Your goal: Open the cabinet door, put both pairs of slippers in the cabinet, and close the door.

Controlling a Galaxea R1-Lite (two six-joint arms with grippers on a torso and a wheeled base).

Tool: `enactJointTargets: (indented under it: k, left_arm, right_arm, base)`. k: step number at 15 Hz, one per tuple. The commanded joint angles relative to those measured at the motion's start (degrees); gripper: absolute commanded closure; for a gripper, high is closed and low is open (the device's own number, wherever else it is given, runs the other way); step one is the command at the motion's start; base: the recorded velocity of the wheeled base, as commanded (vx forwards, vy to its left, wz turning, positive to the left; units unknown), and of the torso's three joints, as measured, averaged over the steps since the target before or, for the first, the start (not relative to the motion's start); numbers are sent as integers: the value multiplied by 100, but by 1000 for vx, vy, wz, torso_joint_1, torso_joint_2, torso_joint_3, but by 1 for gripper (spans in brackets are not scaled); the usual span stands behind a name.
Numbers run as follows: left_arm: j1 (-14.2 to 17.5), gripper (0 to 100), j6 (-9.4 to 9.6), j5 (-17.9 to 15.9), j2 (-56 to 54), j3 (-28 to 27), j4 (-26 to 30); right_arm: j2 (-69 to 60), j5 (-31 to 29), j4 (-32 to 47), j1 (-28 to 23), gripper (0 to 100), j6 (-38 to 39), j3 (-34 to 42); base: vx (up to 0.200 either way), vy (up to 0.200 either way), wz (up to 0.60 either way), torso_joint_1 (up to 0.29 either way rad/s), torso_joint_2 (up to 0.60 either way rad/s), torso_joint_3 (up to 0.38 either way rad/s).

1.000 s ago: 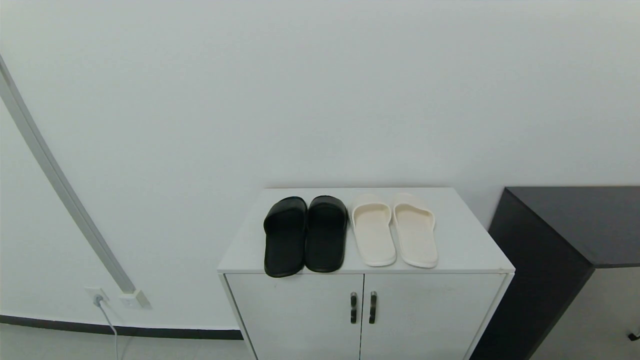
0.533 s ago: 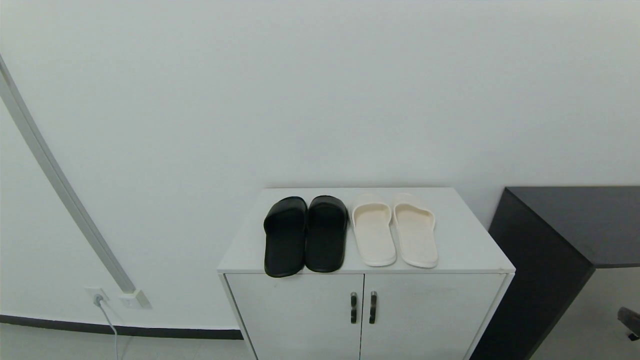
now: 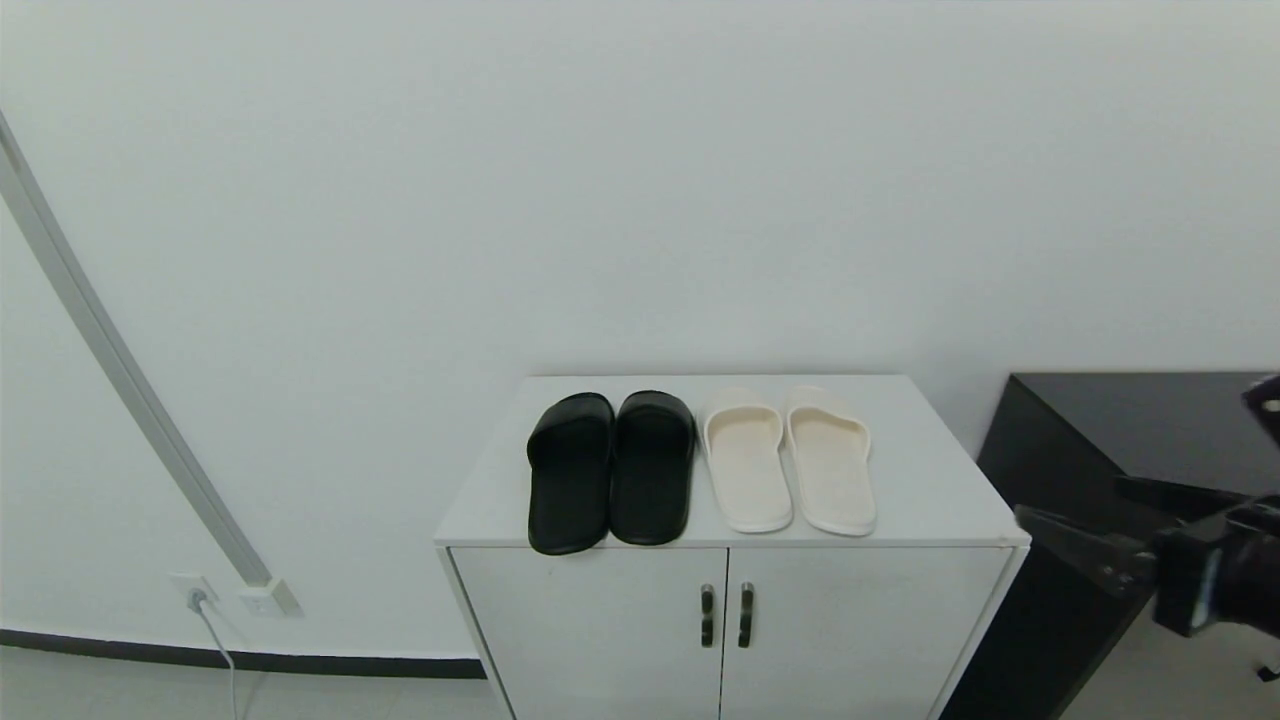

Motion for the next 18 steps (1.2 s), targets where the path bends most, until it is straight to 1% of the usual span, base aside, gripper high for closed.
enactJointTargets:
  k: [1,3,4,5,6,7,9,10,12,16,18]
  left_arm:
    - [1,100,-8,1,0,1,-1]
    - [1,100,-17,10,0,1,-1]
    - [1,100,-26,10,0,1,-1]
    - [1,100,-35,19,0,1,-1]
    - [1,100,-26,19,0,1,-1]
    - [1,100,-35,19,0,1,-1]
    - [1,100,-35,19,0,1,-1]
    - [1,100,-35,19,0,1,-1]
    - [1,100,-35,19,0,1,-1]
    - [1,100,-35,19,0,1,-1]
    - [1,100,-35,19,0,1,-1]
  right_arm:
    - [946,-437,-227,521,0,124,-427]
    - [1297,-700,-236,662,0,133,-752]
    - [1658,-999,-236,820,0,133,-1103]
    - [1860,-1105,-236,917,0,168,-1305]
    - [1886,-1114,-236,925,0,177,-1323]
    - [2387,-1386,-227,1154,0,309,-1710]
    - [2967,-1843,-236,1321,0,494,-2123]
    - [3240,-1948,-236,1391,0,599,-2307]
    - [3714,-2203,-236,1418,0,634,-2703]
    - [4769,-2625,-227,1365,0,669,-3810]
    - [5235,-2678,-218,1303,0,836,-4197]
  base:
    - [0,0,0,0,0,0]
    - [0,0,0,0,0,0]
    - [0,0,0,0,0,0]
    - [0,0,0,0,0,0]
    - [0,0,0,0,0,0]
    - [0,0,0,0,0,0]
    - [0,0,0,0,0,0]
    - [0,0,0,0,0,0]
    - [0,0,0,0,0,0]
    - [0,0,0,0,0,0]
    - [0,0,0,0,0,0]
